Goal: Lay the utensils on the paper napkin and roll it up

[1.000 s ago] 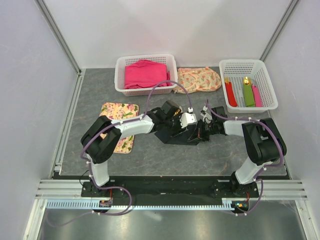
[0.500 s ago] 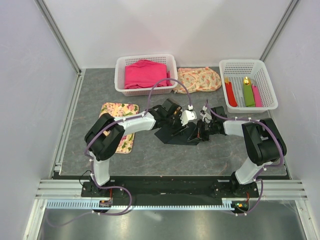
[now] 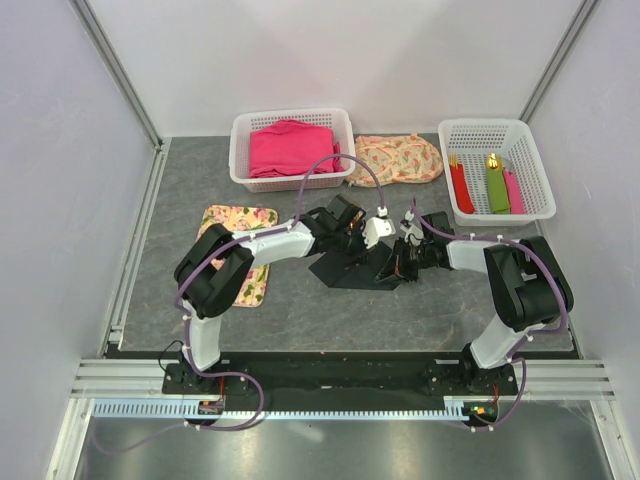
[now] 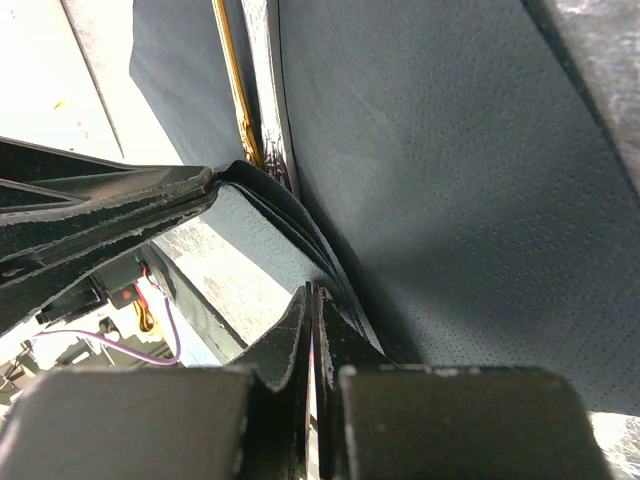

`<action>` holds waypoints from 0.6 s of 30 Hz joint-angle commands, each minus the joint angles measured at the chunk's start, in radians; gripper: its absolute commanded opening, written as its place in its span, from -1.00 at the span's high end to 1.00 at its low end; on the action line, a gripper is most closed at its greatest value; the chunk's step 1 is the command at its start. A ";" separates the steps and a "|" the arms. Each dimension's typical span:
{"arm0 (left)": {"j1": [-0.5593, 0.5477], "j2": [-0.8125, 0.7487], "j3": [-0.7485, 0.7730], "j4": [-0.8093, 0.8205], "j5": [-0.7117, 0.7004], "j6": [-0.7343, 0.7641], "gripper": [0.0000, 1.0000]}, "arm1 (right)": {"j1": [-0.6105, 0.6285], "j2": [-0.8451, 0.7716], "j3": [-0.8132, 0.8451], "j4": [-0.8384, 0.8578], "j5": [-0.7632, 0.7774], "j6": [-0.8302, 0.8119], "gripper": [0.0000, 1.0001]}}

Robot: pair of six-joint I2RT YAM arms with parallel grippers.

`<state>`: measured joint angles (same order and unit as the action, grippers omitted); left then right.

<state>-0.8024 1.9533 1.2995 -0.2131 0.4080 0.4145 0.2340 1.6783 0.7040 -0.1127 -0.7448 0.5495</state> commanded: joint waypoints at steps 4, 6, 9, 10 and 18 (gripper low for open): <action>0.028 -0.001 0.040 -0.006 0.069 -0.034 0.96 | 0.005 -0.035 0.032 0.013 -0.013 -0.013 0.92; 0.034 -0.005 0.041 -0.006 0.086 -0.042 0.85 | 0.005 -0.032 0.032 0.013 -0.013 -0.014 0.91; 0.042 -0.008 0.041 -0.012 0.104 -0.048 0.90 | 0.005 -0.026 0.034 0.013 -0.013 -0.013 0.92; 0.042 -0.011 0.040 -0.014 0.109 -0.049 0.94 | 0.007 -0.026 0.035 0.013 -0.013 -0.013 0.92; 0.043 0.016 0.064 -0.006 0.058 -0.054 0.96 | 0.007 -0.034 0.037 0.010 -0.028 -0.011 0.88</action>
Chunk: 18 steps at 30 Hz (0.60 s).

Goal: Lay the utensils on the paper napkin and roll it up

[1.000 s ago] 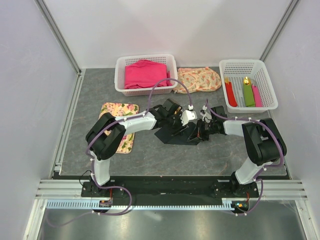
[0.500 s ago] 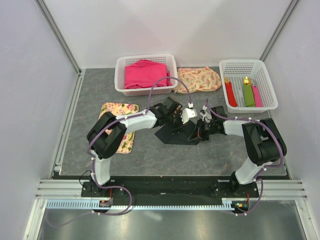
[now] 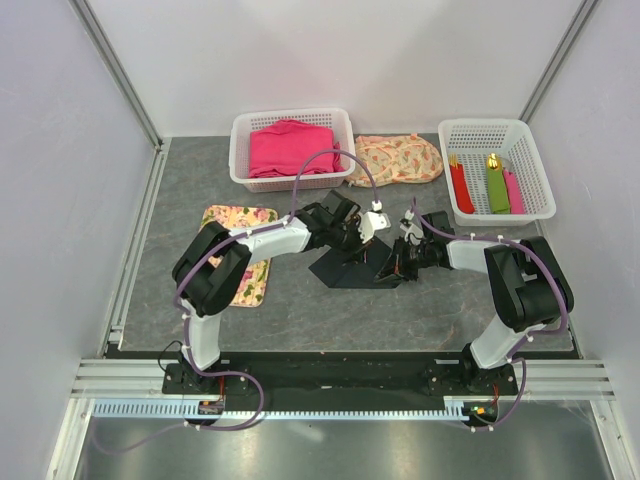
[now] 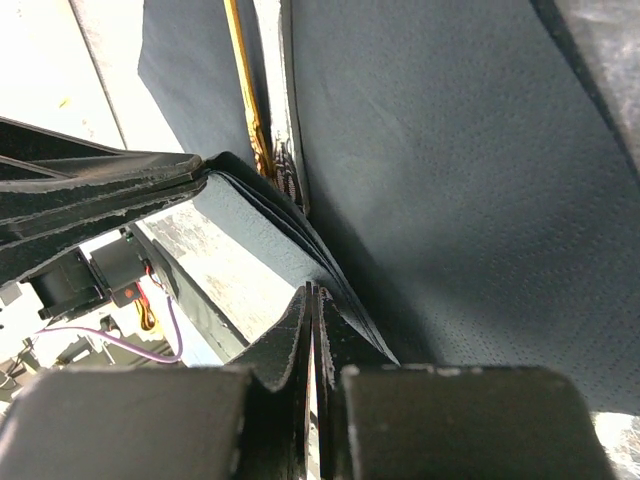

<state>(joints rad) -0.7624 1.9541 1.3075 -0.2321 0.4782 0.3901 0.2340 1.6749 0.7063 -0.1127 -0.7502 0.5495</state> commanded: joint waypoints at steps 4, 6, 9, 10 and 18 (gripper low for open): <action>0.003 0.031 0.067 0.011 -0.027 -0.022 0.96 | 0.007 -0.024 0.038 0.010 -0.024 -0.011 0.88; 0.005 0.039 0.072 0.010 -0.038 -0.020 0.96 | 0.011 -0.017 0.038 0.010 -0.024 -0.011 0.88; 0.003 0.043 0.072 0.010 -0.041 -0.017 0.96 | 0.011 -0.007 0.041 0.011 -0.021 -0.014 0.89; 0.003 0.043 0.070 0.011 -0.044 -0.016 0.96 | 0.013 -0.001 0.041 0.010 -0.021 -0.014 0.89; 0.006 0.055 0.064 0.020 -0.072 -0.010 0.96 | 0.019 0.012 0.039 0.010 -0.009 -0.020 0.90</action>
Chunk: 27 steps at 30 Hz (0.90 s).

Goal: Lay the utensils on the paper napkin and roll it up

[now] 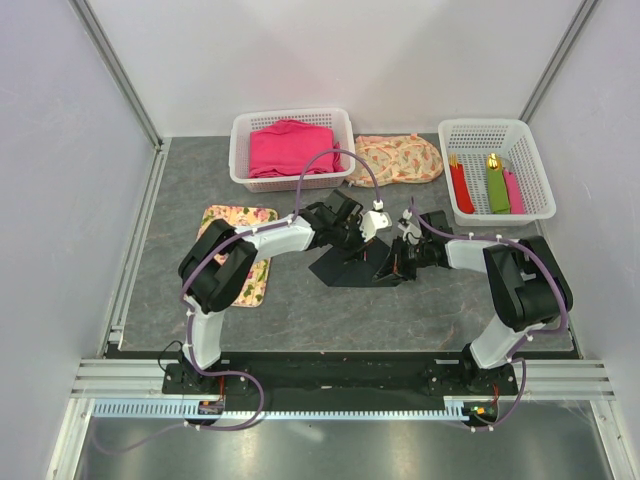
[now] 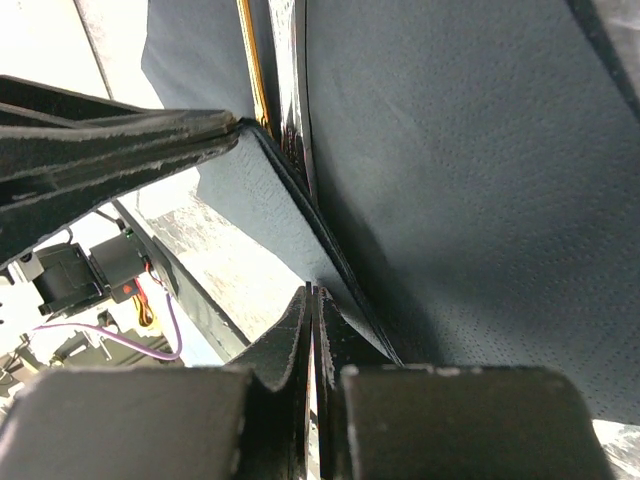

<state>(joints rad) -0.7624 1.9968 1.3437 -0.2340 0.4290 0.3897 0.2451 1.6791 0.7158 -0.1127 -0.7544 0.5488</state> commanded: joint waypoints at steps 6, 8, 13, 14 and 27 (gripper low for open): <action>0.008 0.019 0.026 0.025 -0.029 -0.011 0.96 | 0.008 0.036 0.037 -0.010 0.018 -0.036 0.93; 0.008 0.019 0.025 0.028 -0.033 -0.009 0.96 | 0.008 0.044 0.039 -0.021 0.027 -0.043 0.95; 0.008 0.022 0.025 0.030 -0.035 -0.011 0.96 | 0.006 0.050 0.039 -0.035 0.053 -0.055 0.97; 0.008 0.020 0.023 0.028 -0.036 -0.011 0.96 | 0.008 0.050 0.039 -0.036 0.056 -0.056 0.98; 0.077 -0.239 -0.058 -0.057 0.091 -0.259 0.15 | 0.008 0.067 0.040 -0.047 0.075 -0.053 1.00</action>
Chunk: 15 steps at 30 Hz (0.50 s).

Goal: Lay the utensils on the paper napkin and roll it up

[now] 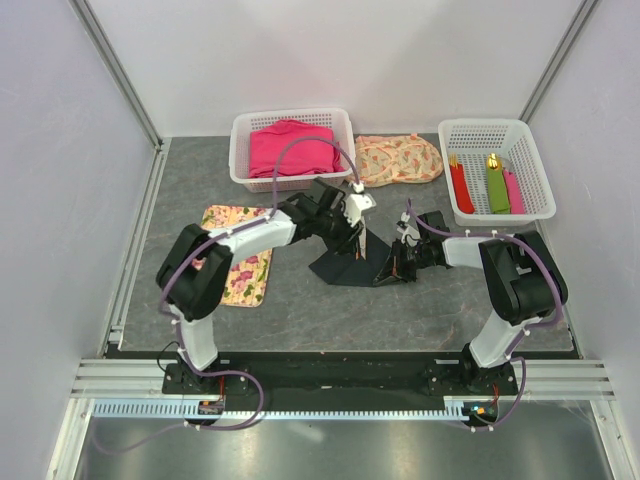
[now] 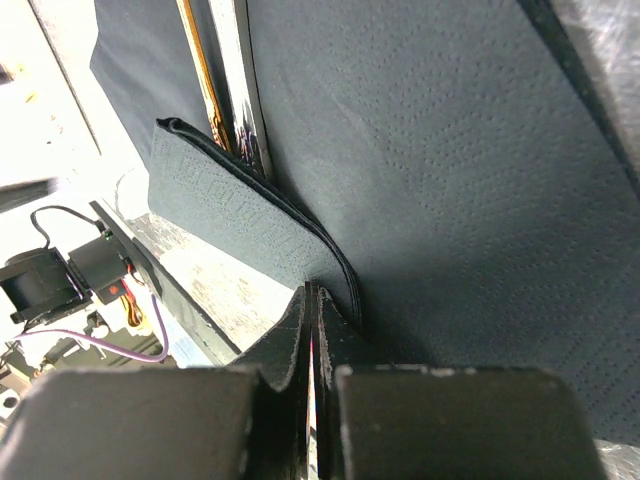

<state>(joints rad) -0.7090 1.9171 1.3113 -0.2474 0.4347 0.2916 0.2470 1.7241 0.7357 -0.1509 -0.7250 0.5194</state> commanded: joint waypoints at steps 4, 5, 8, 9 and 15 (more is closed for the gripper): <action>0.039 -0.234 -0.110 -0.063 0.166 -0.309 0.27 | 0.006 0.020 0.019 -0.007 0.045 -0.022 1.00; 0.042 -0.243 -0.124 -0.052 0.214 -0.343 0.33 | 0.005 0.020 0.019 -0.007 0.045 -0.024 1.00; 0.040 -0.248 -0.184 0.003 0.294 -0.500 0.50 | 0.006 0.017 0.018 -0.007 0.041 -0.022 1.00; 0.042 -0.242 -0.201 0.025 0.309 -0.575 0.55 | 0.006 0.017 0.019 -0.007 0.039 -0.021 1.00; 0.042 -0.158 -0.241 0.160 0.311 -0.759 0.83 | 0.005 0.008 0.016 -0.004 0.036 -0.021 1.00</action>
<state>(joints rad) -0.6689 1.7088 1.0801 -0.2081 0.6926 -0.2462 0.2470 1.7283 0.7376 -0.1513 -0.7284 0.5194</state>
